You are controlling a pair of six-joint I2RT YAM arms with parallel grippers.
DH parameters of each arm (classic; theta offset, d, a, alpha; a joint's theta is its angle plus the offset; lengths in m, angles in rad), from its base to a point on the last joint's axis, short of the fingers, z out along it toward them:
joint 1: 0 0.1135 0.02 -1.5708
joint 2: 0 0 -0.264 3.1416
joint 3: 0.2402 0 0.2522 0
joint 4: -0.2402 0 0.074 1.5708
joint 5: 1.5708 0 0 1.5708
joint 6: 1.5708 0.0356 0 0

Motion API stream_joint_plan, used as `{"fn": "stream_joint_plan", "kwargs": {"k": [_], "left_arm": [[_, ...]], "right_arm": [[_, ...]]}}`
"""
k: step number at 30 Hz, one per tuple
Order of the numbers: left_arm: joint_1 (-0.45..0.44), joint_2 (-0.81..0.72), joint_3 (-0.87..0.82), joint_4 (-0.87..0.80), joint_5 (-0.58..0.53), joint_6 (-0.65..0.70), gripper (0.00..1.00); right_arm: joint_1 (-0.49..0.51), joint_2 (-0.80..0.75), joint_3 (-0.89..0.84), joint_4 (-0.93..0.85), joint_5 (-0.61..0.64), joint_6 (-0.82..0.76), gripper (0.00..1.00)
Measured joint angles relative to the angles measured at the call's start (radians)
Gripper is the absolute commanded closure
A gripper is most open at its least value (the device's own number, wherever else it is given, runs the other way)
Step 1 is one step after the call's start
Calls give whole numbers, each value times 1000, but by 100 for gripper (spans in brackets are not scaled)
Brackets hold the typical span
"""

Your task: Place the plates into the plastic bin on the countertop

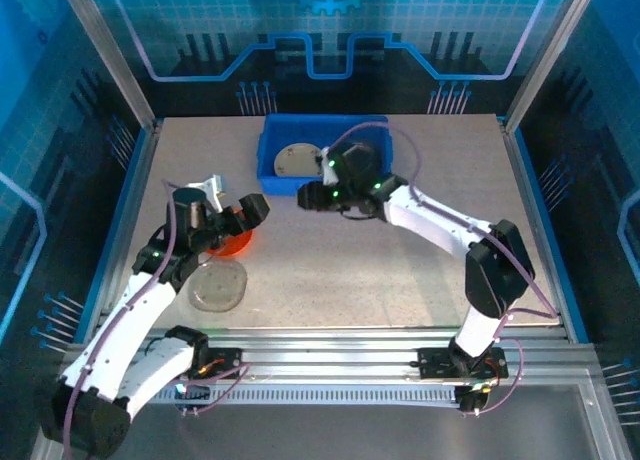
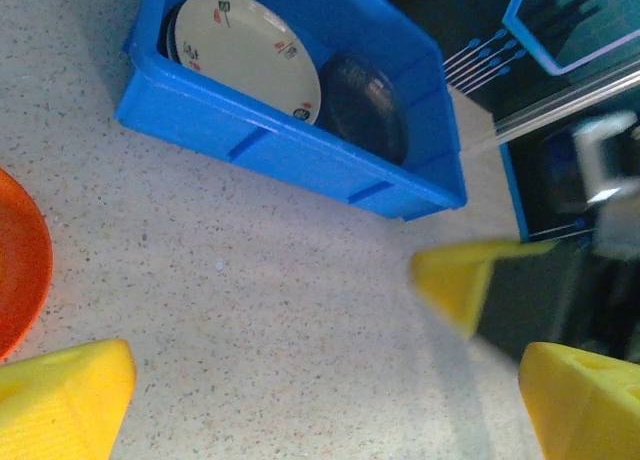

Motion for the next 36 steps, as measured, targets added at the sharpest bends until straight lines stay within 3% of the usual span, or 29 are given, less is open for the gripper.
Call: {"fn": "stream_joint_plan", "kwargs": {"k": [5,11,15,25,36], "left_arm": [[60,-74,-47,-6,42,-23,1],[103,-111,-120,-15,78,-31,1],[119,-122,-153,-12,98,-41,1],[161,-164,-215,-11,138,-48,1],[214,-207,-256,-11,167,-48,1]], "right_arm": [[76,43,-24,71,-86,51,72],[131,205,15,132,-190,83,64],[159,306,68,134,-233,83,65],[198,475,220,120,-312,84,66],[212,569,278,78,-360,84,68]]}}
